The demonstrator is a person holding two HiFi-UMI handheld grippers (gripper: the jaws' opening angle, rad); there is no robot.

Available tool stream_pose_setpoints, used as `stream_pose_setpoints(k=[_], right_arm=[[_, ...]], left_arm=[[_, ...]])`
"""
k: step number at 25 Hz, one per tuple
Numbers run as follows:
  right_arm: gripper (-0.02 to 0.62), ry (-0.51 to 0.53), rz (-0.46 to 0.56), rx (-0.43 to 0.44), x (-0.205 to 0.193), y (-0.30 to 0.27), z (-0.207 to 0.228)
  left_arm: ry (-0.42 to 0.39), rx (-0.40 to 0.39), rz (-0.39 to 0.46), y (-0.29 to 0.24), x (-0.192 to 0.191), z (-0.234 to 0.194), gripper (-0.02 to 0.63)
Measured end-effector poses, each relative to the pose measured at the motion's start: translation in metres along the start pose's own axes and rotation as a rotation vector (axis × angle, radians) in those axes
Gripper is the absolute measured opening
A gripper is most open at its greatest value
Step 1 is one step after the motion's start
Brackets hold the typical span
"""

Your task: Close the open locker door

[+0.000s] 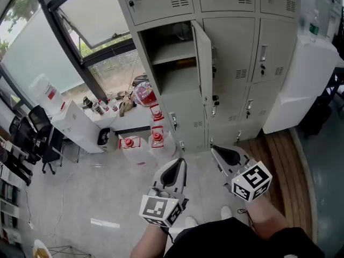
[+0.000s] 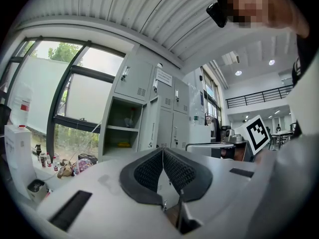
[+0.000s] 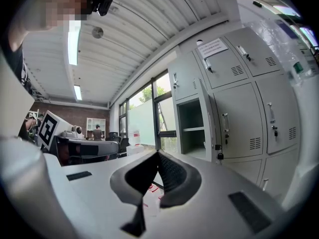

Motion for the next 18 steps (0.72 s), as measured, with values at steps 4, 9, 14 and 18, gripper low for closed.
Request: stream_pose_setpoints(k=[4, 9, 14, 18], right_arm=[[0.054, 0.002, -0.002, -0.006, 0.002, -0.003, -0.004], [0.054, 0.003, -0.004, -0.023, 0.005, -0.008, -0.011], [0.054, -0.002, -0.006, -0.053, 0.006, -0.015, -0.020], [0.054, -0.006, -0.004, -0.077, 0.007, -0.020, -0.029]], left_arm=[[-0.001, -0.005, 0.002, 0.005, 0.002, -0.006, 0.018], [-0.004, -0.018, -0.001, 0.013, 0.005, -0.015, 0.018], [-0.012, -0.039, -0.014, 0.021, 0.007, -0.026, 0.018], [-0.021, -0.061, -0.026, 0.027, 0.009, -0.034, 0.018]])
Point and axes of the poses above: the fingertips, and each gripper's own axes: y backward along the fingers, z to its right, x out of its top, the point moved 2 cm from there along y, backward along the fingers, and after that the axes turned 15 degrees about y, right-handed, at the moved point
